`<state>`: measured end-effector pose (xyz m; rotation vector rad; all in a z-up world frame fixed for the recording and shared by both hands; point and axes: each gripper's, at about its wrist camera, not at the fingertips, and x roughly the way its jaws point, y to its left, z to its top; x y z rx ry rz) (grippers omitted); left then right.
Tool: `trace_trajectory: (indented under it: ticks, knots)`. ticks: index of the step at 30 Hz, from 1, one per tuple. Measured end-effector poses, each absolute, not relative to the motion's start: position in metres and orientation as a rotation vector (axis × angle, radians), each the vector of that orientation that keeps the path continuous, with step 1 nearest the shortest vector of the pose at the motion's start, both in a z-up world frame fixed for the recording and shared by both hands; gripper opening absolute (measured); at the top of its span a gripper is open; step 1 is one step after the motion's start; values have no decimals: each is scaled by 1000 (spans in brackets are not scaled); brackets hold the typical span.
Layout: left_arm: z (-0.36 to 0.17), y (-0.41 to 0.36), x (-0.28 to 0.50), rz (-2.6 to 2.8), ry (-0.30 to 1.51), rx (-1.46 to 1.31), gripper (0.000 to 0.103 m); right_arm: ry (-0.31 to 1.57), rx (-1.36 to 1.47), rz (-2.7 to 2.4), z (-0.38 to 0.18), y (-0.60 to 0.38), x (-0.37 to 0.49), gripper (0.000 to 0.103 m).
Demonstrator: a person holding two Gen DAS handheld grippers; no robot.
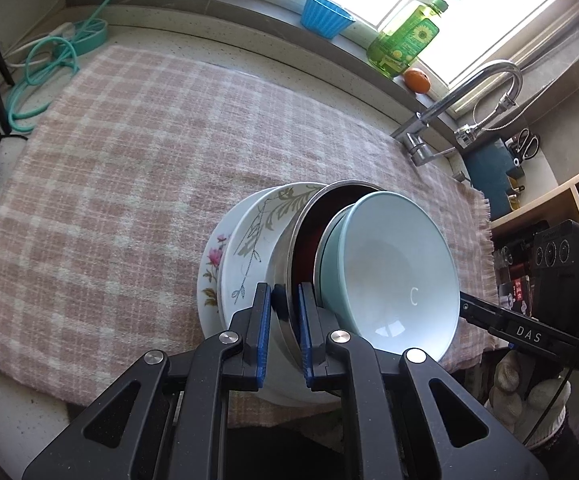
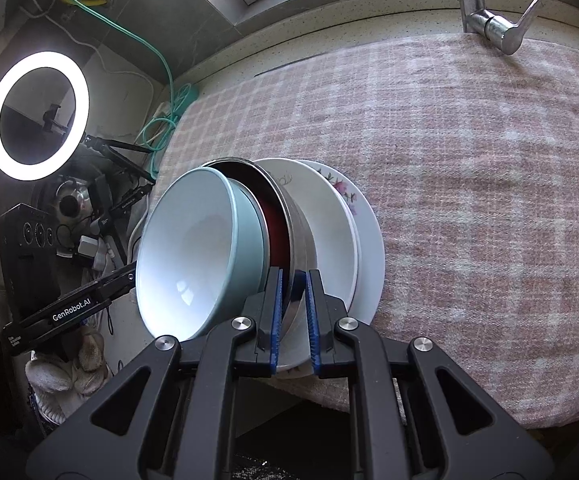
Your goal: Organize plates and bowls
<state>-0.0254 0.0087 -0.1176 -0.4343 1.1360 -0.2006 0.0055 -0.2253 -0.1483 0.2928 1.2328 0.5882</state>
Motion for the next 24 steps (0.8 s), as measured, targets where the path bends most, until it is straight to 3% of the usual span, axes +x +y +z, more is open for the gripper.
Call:
trace_trajectory:
  ticks: [11, 16, 21, 24]
  knots:
    - [-109, 10, -32, -166, 1101, -418, 13, 1219, 275, 620, -145, -230, 5, 15]
    - [-100, 14, -40, -143, 1060, -405, 23, 1155, 246, 619, -128, -238, -1, 41]
    - [-83, 14, -50, -120, 997, -376, 23, 1076, 205, 608, -103, -247, -10, 43]
    - [-67, 6, -59, -106, 948, -314, 30, 1005, 162, 594, -87, -252, -19, 56]
